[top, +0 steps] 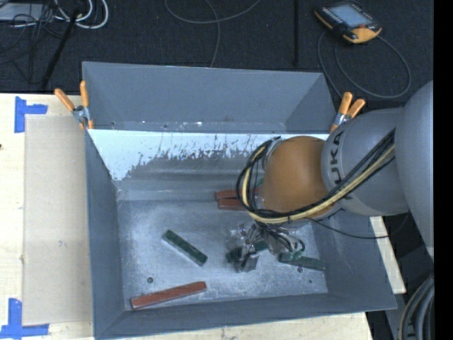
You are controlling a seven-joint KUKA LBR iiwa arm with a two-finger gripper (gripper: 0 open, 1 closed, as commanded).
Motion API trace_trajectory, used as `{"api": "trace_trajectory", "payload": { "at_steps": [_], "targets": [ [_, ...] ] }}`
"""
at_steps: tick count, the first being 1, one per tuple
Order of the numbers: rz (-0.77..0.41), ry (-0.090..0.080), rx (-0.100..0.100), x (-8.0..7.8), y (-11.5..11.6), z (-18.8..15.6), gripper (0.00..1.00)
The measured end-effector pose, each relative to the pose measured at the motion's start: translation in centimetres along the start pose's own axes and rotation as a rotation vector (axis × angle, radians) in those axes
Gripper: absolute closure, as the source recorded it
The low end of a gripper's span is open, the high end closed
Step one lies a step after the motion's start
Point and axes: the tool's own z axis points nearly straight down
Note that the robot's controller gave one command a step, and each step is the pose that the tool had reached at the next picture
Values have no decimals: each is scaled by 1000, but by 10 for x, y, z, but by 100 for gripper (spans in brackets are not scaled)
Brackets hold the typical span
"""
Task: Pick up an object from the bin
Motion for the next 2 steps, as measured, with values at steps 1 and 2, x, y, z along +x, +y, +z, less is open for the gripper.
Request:
{"api": "trace_trajectory", "payload": {
  "at_steps": [1,2],
  "targets": [
    [54,-2,7,1,17,-2,100],
    [71,-2,1,-1,39,-1,100]
  ]
}}
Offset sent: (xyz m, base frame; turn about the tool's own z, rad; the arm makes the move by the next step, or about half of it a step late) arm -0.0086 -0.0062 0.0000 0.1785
